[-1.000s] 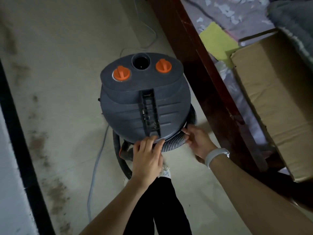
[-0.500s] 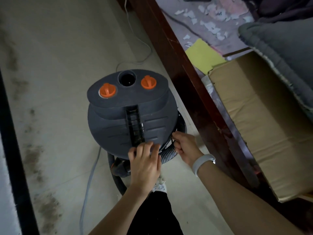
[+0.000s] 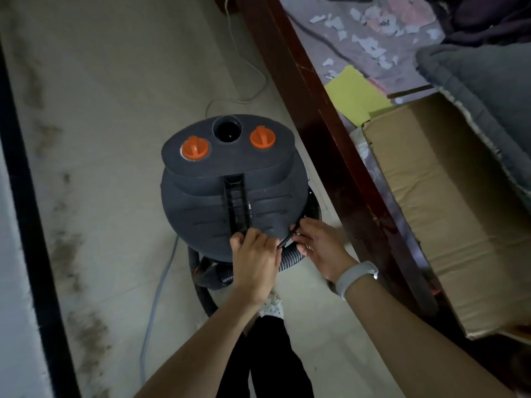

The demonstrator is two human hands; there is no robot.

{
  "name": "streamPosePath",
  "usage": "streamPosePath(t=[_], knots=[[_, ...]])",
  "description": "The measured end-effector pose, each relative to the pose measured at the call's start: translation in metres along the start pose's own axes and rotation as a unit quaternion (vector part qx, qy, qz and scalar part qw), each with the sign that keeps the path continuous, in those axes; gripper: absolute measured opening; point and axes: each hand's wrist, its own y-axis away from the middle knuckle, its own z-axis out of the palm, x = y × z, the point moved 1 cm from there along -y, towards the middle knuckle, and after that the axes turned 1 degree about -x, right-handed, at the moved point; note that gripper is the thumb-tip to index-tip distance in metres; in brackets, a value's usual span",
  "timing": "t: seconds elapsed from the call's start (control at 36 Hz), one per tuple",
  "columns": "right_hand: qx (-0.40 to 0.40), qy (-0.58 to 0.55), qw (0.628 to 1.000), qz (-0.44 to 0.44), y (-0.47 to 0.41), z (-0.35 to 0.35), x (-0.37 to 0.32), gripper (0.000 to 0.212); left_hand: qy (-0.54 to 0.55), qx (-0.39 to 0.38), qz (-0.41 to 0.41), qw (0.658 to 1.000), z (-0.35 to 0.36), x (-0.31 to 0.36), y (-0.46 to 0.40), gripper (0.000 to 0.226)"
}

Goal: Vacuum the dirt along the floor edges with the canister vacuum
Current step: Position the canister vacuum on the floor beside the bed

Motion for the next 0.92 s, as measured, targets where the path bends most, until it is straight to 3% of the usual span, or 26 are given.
streamPosePath(t=[0.08, 0.17, 0.28, 0.44, 0.58, 0.75, 0.81, 0.92], knots=[[-0.005, 0.021, 1.000, 0.005, 0.006, 0.010, 0.005, 0.023, -0.002, 0.000, 0.026, 1.000, -0.007, -0.002, -0.006, 0.028], [0.006, 0.010, 1.000, -0.008, 0.013, 0.020, 0.014, 0.019, 0.038, 0.020, 0.069, 0.997, -0.011, -0.010, -0.001, 0.002], [0.043, -0.015, 0.999, -0.023, 0.023, 0.036, 0.029, 0.023, 0.082, 0.017, 0.064, 0.994, -0.022, -0.039, 0.016, 0.024], [0.104, -0.122, 0.987, -0.026, 0.045, 0.070, 0.055, 0.029, 0.104, -0.044, -0.020, 0.993, -0.039, -0.115, 0.038, 0.031], [0.178, -0.165, 0.969, -0.037, 0.055, 0.107, 0.077, 0.032, 0.130, -0.106, 0.001, 0.986, -0.059, -0.179, 0.048, 0.041], [0.287, -0.143, 0.945, -0.059, 0.052, 0.160, 0.084, 0.031, 0.134, -0.121, 0.041, 0.983, -0.078, -0.254, 0.043, 0.034], [0.328, -0.084, 0.939, -0.062, 0.049, 0.173, 0.080, 0.033, 0.122, -0.135, 0.046, 0.982, -0.083, -0.268, 0.034, 0.033], [0.385, 0.088, 0.919, -0.008, 0.045, 0.197, 0.073, 0.061, 0.121, -0.149, 0.058, 0.980, -0.092, -0.283, 0.006, 0.035]])
